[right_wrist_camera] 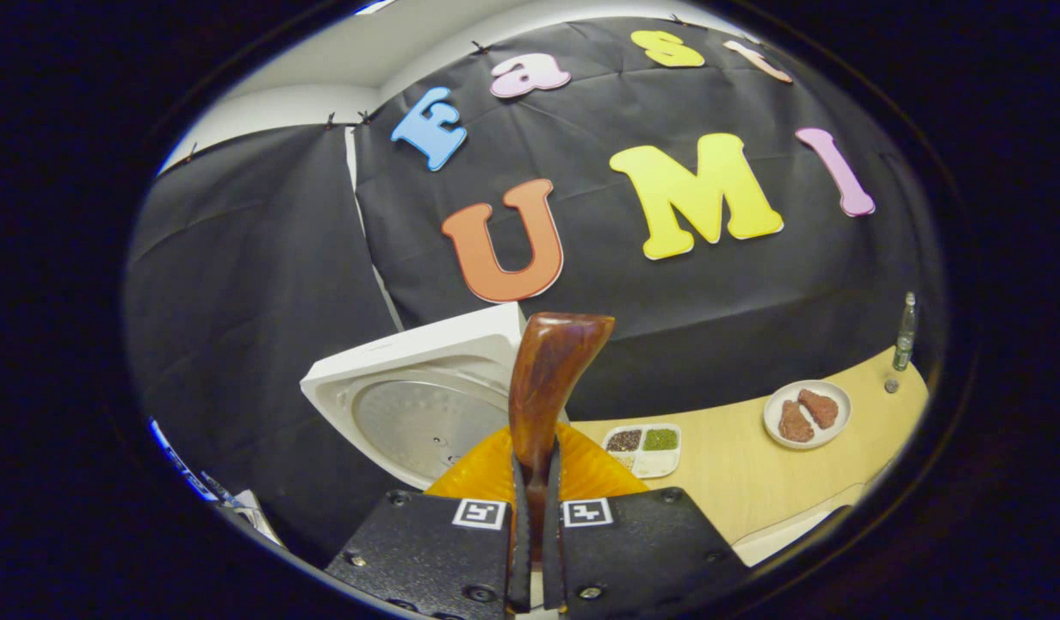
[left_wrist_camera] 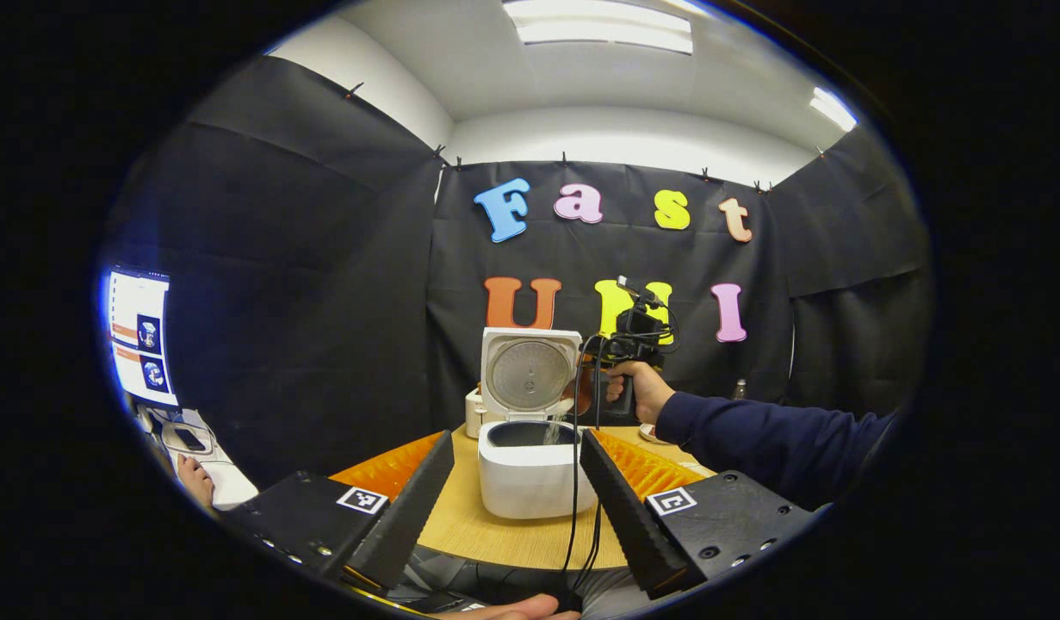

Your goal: Close the left gripper, press the button to open the rice cooker; take a wooden spoon from the chopstick holder with the right hand, scoop a spoonful of rice and pour it into the rice cooker, then put the wooden spoon back into the chopstick holder.

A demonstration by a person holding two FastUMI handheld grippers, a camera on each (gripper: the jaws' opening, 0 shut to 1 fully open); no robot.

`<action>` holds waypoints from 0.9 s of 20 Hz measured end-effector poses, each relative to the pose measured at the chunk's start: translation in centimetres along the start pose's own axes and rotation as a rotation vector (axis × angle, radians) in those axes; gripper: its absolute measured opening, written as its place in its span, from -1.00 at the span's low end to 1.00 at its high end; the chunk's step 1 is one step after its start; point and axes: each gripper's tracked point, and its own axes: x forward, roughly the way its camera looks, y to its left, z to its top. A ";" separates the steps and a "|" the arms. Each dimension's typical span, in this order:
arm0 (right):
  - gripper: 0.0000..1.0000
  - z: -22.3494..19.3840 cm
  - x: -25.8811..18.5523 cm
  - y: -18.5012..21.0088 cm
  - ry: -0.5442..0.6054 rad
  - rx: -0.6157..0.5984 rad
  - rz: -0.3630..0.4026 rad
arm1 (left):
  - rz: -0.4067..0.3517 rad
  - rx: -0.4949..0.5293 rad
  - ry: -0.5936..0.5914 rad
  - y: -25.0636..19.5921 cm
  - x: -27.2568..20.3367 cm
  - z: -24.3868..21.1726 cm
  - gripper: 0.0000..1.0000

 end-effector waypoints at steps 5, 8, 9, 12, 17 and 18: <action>-0.78 -0.7 -0.8 -0.8 -0.022 -0.114 -0.026 | -0.009 -0.003 0.016 -0.1 0.1 -0.2 0.87; -0.78 -1.6 -0.7 -0.2 -0.009 -0.114 0.002 | -0.007 -0.001 0.023 -0.1 0.1 -0.3 0.88; -0.78 -1.7 -0.7 0.2 -0.006 -0.120 0.014 | -0.003 0.003 0.029 -0.1 0.2 -0.4 0.88; -0.78 -1.8 -1.0 1.5 -0.023 -0.193 0.023 | -0.007 0.010 0.039 -0.2 0.1 -0.5 0.88; -0.78 -2.2 -2.4 5.2 -0.097 -0.467 0.027 | -0.004 0.004 0.047 -0.2 0.1 -0.6 0.88; -0.77 -2.7 -2.7 6.1 -0.109 -0.519 0.039 | -0.004 0.001 0.053 -0.2 0.0 -0.7 0.88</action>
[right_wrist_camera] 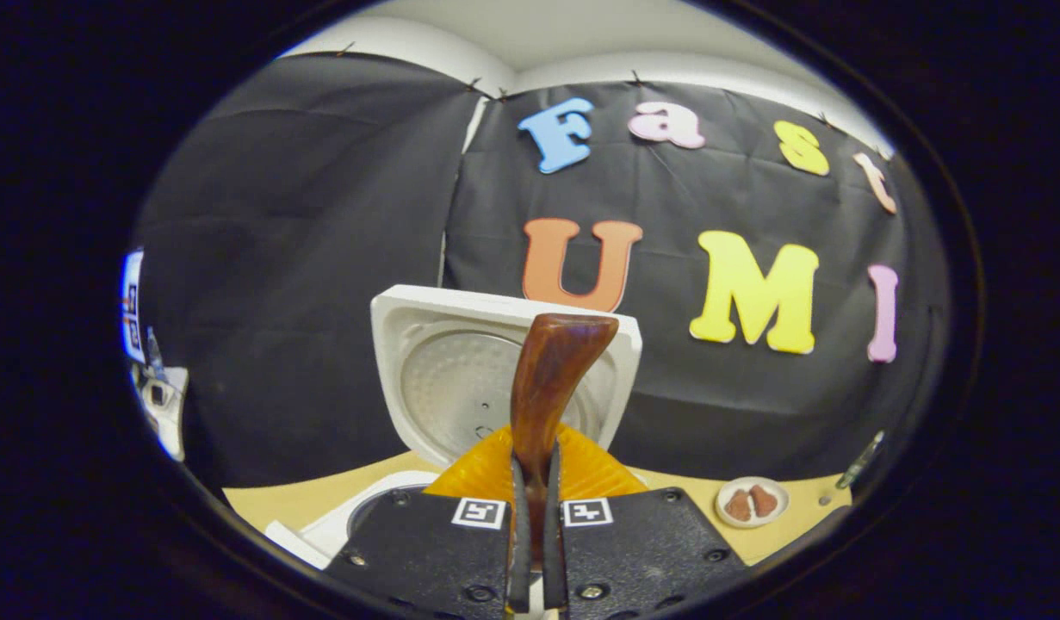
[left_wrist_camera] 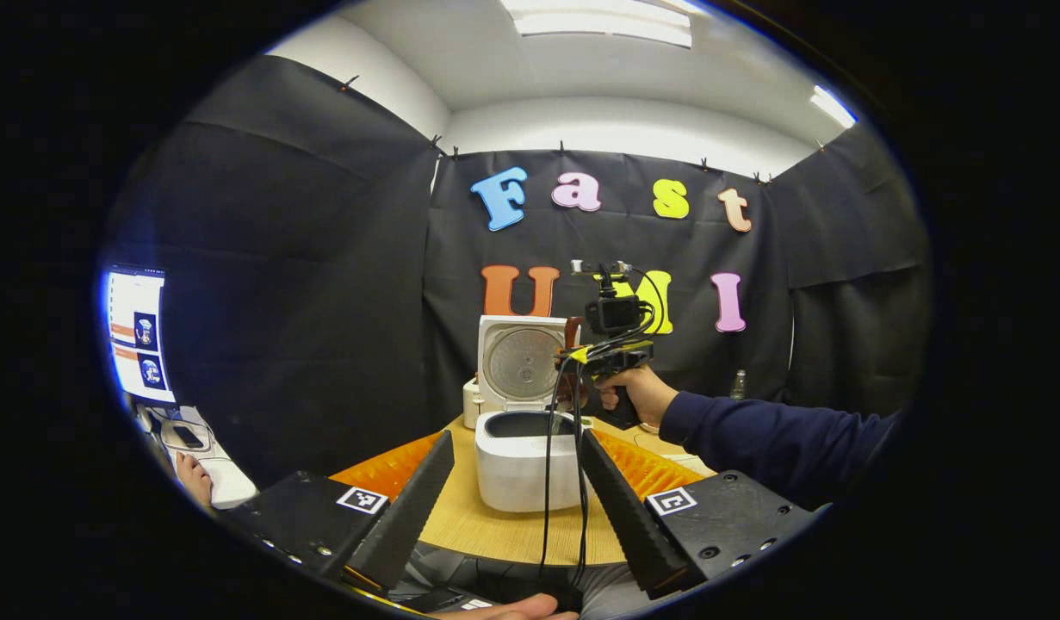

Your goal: Close the left gripper, press the button to open the rice cooker; take a wooden spoon from the chopstick holder with the right hand, scoop a spoonful of rice and pour it into the rice cooker, then put the wooden spoon back into the chopstick holder.

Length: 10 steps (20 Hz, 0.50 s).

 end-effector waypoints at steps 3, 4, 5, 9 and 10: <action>-0.78 0.7 -0.8 2.1 -0.043 -0.119 0.008 | 0.004 0.011 0.010 0.0 -0.1 -0.1 0.88; -0.78 0.7 -0.9 2.6 -0.052 -0.141 0.003 | 0.009 0.016 0.010 0.1 -0.1 0.0 0.88; -0.78 0.7 -0.9 2.9 -0.056 -0.161 0.004 | 0.010 0.017 0.010 0.1 0.0 -0.1 0.88; -0.77 0.6 -1.1 2.3 -0.059 -0.157 -0.016 | 0.010 0.002 0.024 0.0 0.0 -0.3 0.88; -0.77 0.5 -1.1 2.0 -0.058 -0.148 -0.018 | 0.011 0.001 0.025 0.0 0.0 -0.4 0.88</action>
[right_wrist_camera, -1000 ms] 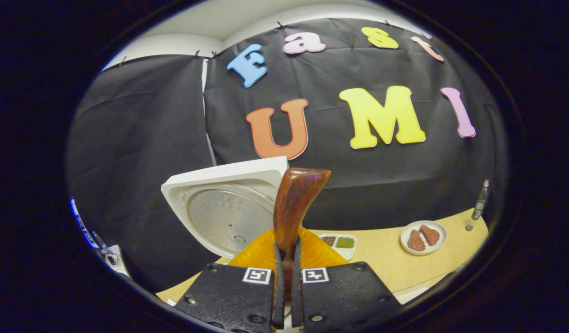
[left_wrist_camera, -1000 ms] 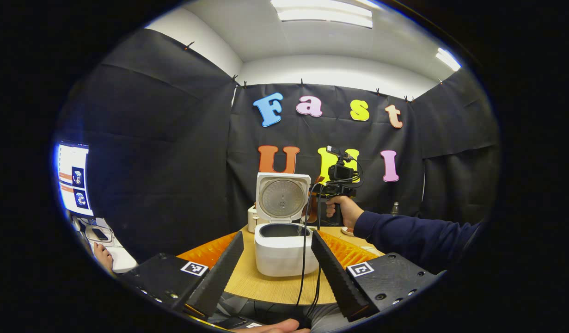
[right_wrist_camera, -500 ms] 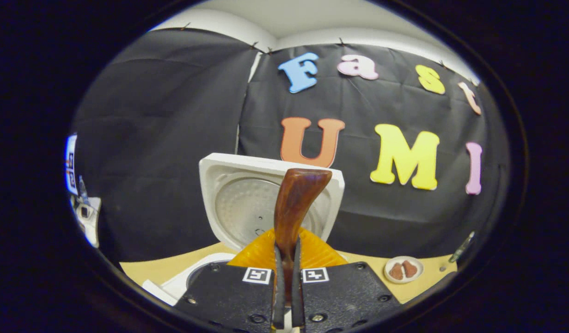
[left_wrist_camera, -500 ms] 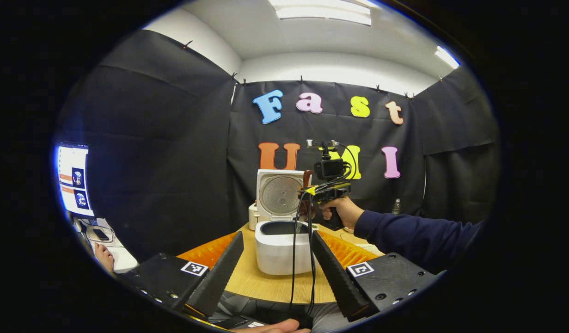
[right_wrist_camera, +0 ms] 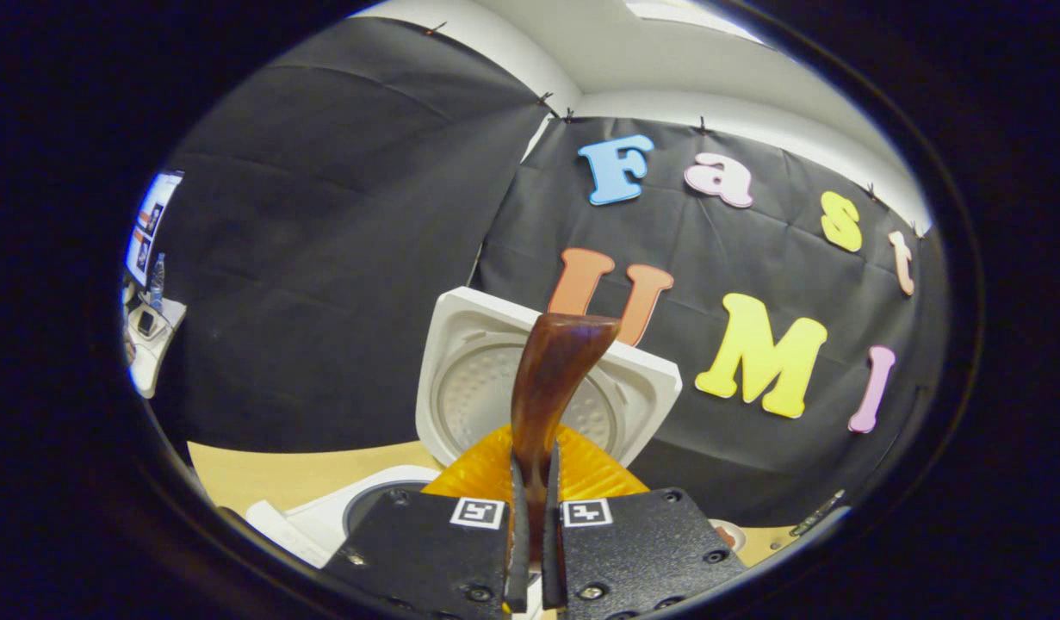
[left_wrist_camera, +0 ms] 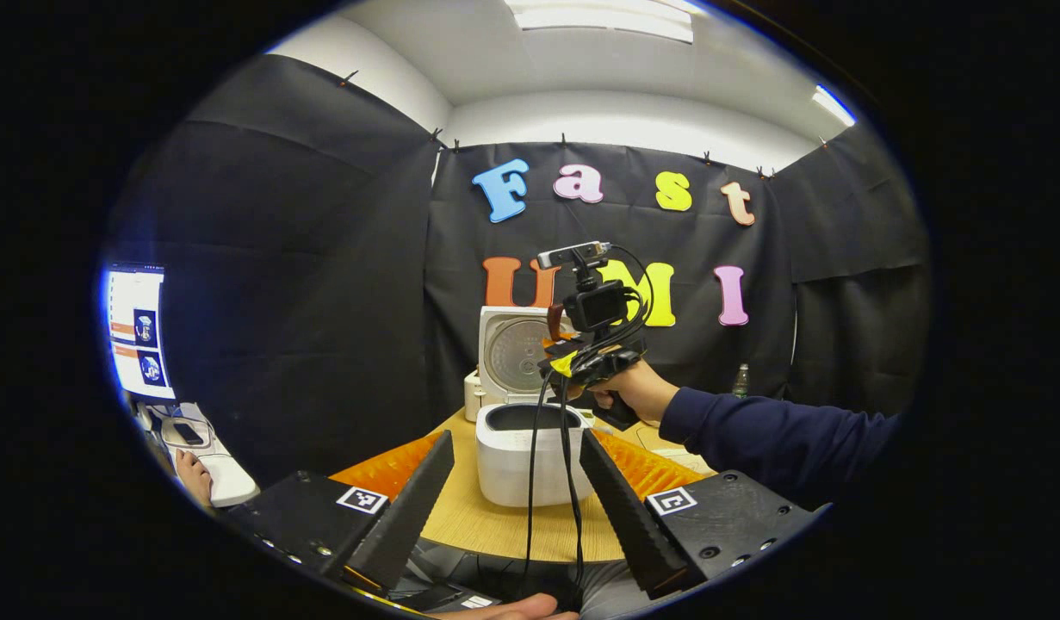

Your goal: Close the left gripper, press the button to open the rice cooker; take a wooden spoon from the chopstick holder with the right hand, scoop a spoonful of rice and pour it into the rice cooker, then put the wooden spoon back into the chopstick holder.

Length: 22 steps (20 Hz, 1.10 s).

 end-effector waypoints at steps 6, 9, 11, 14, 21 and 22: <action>-0.75 -0.2 -1.5 -3.7 0.019 0.077 -0.029 | 0.011 -0.011 -0.012 0.1 0.0 0.1 0.88; -0.75 -0.5 -3.1 -6.0 0.023 0.109 -0.050 | -0.003 -0.015 0.009 -0.4 0.2 -0.5 0.88; -0.75 -0.5 -4.4 -8.0 0.017 0.120 -0.068 | -0.024 -0.008 0.009 -0.6 0.4 -0.6 0.88; -0.73 -0.7 -6.3 -11.6 0.017 0.136 -0.111 | -0.033 0.007 0.000 -1.3 0.4 0.0 0.89; -0.72 -2.1 -11.9 -19.6 0.001 0.196 -0.216 | -0.061 -0.014 -0.021 -4.1 1.3 1.0 0.89; -0.72 -2.5 -12.6 -20.4 0.001 0.203 -0.227 | -0.048 -0.016 -0.028 -3.8 1.5 1.0 0.88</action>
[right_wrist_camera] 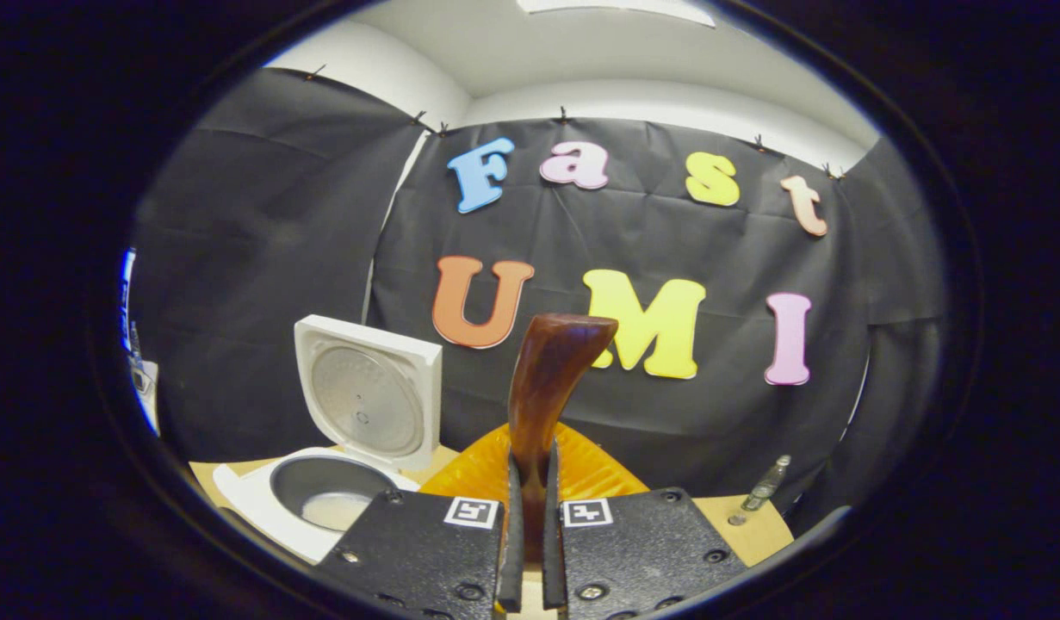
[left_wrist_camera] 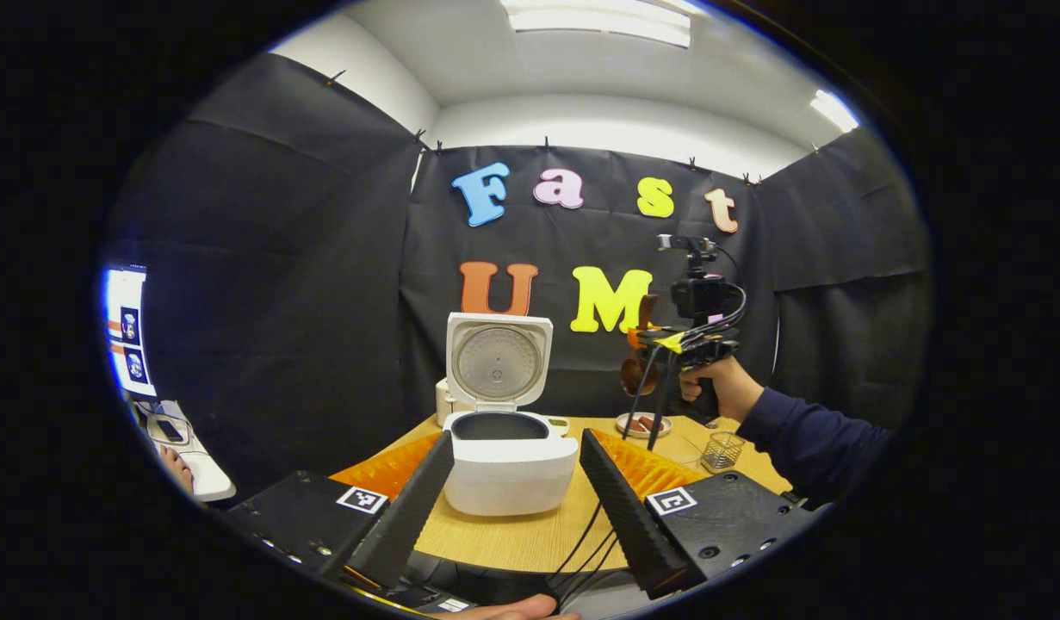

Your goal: Close the left gripper, press the button to open the rice cooker; take a wooden spoon from the chopstick holder with the right hand, scoop a spoonful of rice and pour it into the rice cooker, then put the wooden spoon back into the chopstick holder.

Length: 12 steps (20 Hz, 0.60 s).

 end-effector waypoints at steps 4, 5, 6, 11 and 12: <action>-0.72 -1.2 -2.1 -3.3 0.013 0.052 -0.017 | -0.018 -0.035 0.013 -1.5 0.6 -0.5 0.89; -0.72 -1.4 -2.5 -4.2 0.012 0.057 -0.025 | -0.021 -0.034 0.012 -1.6 0.8 -0.5 0.89; -0.72 -1.6 -2.8 -5.2 0.012 0.063 -0.035 | -0.033 -0.029 0.016 -2.0 1.0 -0.4 0.88; -0.72 -3.0 -4.4 -10.2 0.011 0.082 -0.092 | -0.061 -0.014 0.000 -4.0 2.3 0.4 0.87; -0.72 -3.3 -4.6 -11.3 0.010 0.090 -0.103 | -0.066 -0.011 -0.002 -4.4 2.6 0.5 0.89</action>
